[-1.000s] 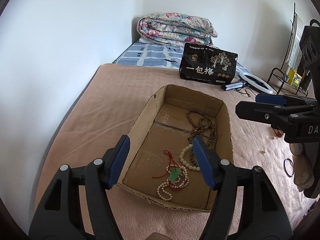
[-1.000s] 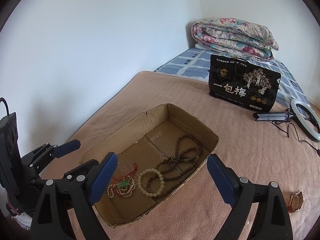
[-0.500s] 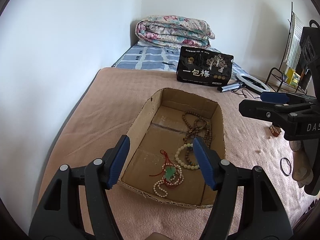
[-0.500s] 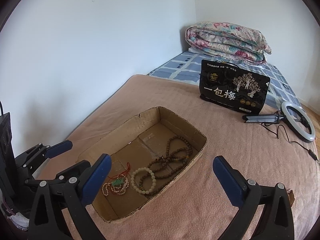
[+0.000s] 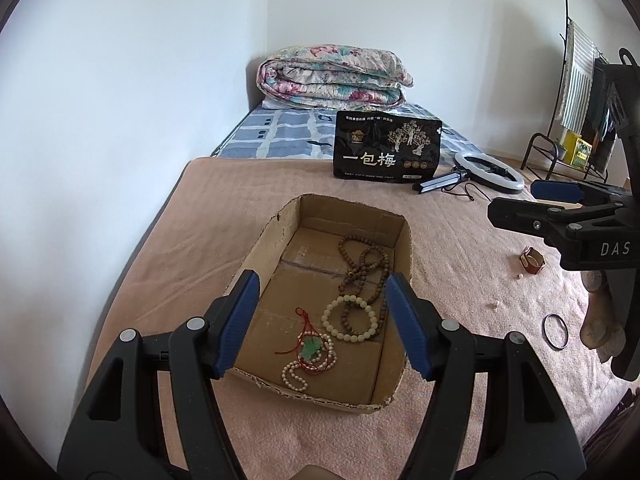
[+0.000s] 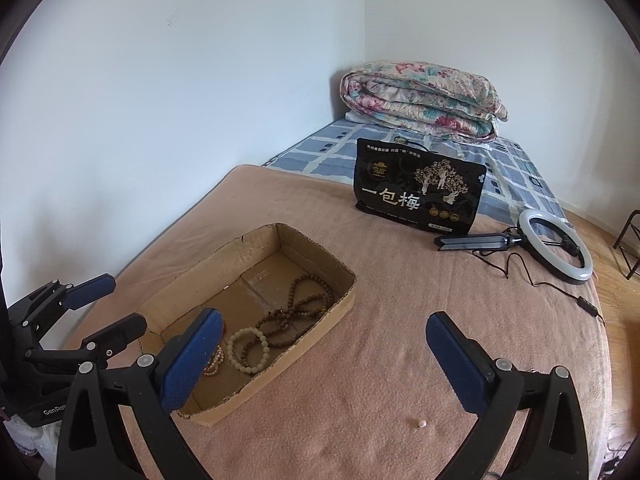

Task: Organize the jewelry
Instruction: 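Withdraw both open tools from the box toward the remaining jewelry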

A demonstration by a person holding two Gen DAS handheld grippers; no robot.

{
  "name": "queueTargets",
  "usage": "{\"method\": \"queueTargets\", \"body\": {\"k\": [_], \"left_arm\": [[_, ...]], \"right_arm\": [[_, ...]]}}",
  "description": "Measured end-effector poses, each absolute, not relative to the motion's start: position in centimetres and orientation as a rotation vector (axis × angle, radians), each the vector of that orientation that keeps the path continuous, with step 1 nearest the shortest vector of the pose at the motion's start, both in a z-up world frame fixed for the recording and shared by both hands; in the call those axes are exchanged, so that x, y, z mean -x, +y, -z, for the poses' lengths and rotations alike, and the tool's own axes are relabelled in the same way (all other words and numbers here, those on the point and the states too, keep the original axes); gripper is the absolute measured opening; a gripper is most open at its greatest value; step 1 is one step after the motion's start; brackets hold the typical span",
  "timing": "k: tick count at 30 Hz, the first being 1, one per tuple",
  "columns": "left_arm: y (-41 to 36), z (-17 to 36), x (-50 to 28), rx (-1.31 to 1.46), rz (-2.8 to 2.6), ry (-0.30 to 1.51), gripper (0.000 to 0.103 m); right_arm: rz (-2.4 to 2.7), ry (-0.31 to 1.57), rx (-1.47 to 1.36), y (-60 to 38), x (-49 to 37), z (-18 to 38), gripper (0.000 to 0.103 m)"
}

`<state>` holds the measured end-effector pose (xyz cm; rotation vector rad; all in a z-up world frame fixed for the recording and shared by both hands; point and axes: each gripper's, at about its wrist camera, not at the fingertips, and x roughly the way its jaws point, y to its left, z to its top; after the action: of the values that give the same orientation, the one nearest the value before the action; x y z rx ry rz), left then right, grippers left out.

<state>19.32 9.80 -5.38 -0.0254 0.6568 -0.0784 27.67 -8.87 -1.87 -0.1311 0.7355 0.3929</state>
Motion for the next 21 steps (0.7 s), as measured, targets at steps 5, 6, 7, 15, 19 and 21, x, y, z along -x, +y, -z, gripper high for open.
{"method": "queueTargets", "body": {"k": [5,6,7,15,19,21], "left_arm": [[8.1,4.7,-18.8,0.014,0.102,0.648,0.068],[7.8,4.6,-18.7,0.014,0.108,0.647,0.068],[7.5,4.5,-18.6,0.012,0.113,0.647,0.068],[4.7,4.3,-18.4,0.008,0.165,0.651,0.068],[3.0,4.6,-18.4,0.006,0.199,0.658,0.068],[2.1,4.8,-18.5,0.002,0.215,0.662,0.068]], "right_arm": [[-0.353,0.716,0.115,-11.2,-26.9,1.3,0.103],[-0.343,0.710,0.113,-11.8,-26.7,1.2,0.103],[-0.334,0.702,0.110,-12.3,-26.5,1.1,0.103],[-0.267,0.686,0.107,-17.6,-25.1,0.5,0.103],[-0.217,0.680,0.116,-20.7,-24.4,0.5,0.103],[-0.194,0.680,0.121,-22.3,-24.1,0.5,0.103]]}}
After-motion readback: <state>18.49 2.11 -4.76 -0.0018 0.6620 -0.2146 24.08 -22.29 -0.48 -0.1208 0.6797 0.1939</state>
